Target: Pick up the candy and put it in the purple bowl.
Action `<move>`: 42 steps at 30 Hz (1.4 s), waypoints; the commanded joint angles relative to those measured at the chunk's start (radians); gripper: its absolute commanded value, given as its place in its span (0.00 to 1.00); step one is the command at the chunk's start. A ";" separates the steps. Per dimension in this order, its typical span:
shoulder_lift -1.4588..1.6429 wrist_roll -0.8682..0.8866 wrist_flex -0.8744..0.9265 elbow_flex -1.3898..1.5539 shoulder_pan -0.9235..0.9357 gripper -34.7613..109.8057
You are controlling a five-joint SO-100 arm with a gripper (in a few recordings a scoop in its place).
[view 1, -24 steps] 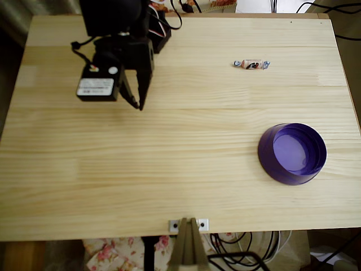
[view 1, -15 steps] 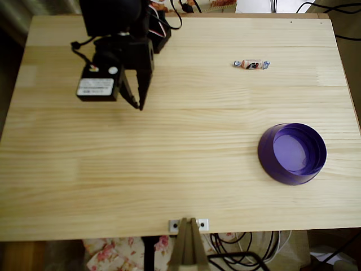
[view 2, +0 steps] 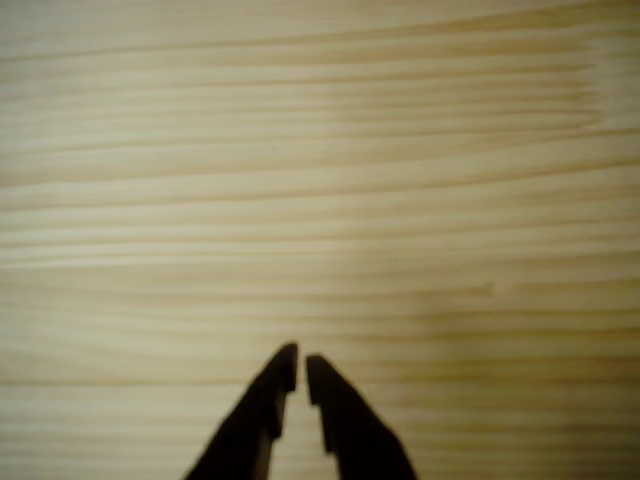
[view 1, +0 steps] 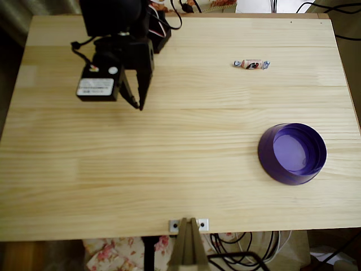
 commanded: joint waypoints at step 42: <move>0.011 -0.051 0.132 -0.407 -0.046 0.24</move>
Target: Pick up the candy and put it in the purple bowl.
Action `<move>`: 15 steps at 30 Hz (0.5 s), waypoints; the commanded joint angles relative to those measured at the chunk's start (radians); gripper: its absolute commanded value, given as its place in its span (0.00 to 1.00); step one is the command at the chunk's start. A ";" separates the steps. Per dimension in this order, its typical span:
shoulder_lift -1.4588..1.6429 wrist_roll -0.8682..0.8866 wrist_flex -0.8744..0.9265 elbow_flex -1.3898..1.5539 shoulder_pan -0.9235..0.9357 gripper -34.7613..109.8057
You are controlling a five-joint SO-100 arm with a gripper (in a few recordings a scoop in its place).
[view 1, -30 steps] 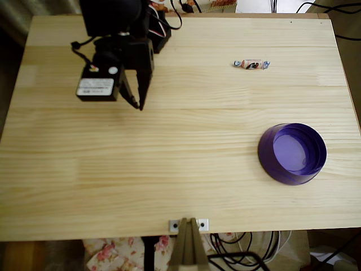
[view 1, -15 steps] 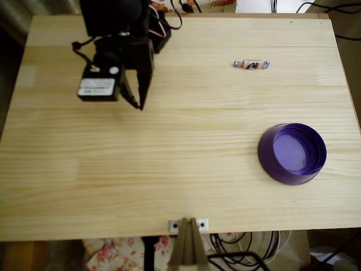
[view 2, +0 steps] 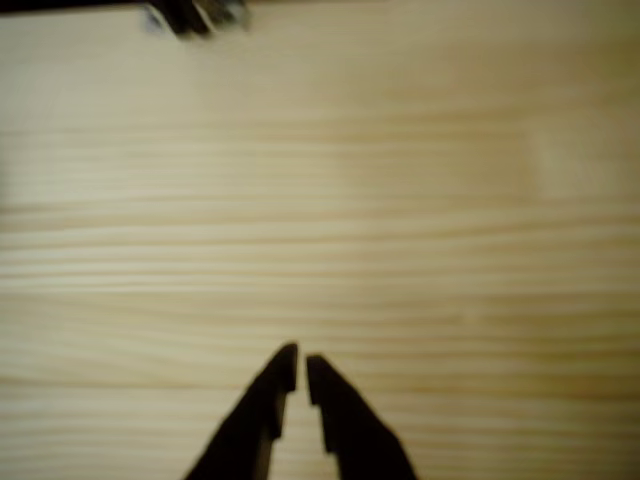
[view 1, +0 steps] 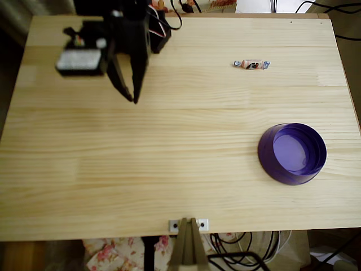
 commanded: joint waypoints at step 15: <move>-0.385 -0.365 0.249 -0.818 -0.555 0.24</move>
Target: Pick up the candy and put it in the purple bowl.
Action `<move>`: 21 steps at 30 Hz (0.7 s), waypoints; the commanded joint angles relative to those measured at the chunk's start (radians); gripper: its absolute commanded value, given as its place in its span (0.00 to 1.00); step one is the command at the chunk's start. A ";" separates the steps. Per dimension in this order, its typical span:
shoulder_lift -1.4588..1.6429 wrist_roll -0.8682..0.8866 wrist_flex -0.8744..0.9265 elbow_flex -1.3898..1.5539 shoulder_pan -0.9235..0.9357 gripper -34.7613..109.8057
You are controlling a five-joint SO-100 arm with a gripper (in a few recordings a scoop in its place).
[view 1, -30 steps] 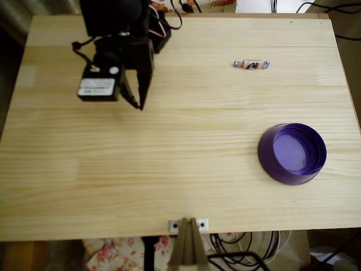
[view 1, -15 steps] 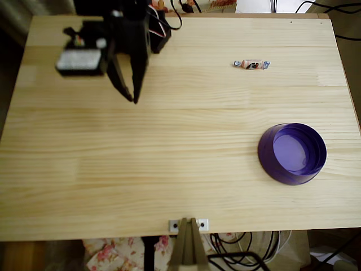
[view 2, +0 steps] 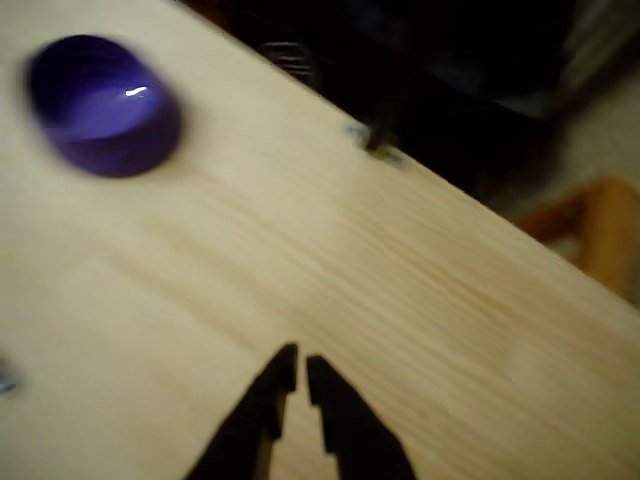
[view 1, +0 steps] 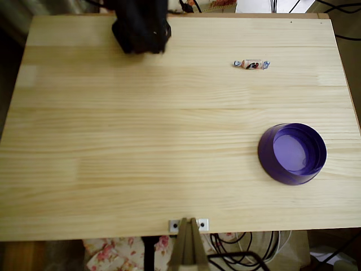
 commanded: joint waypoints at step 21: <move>-1.131 0.086 0.031 -0.690 -0.782 0.29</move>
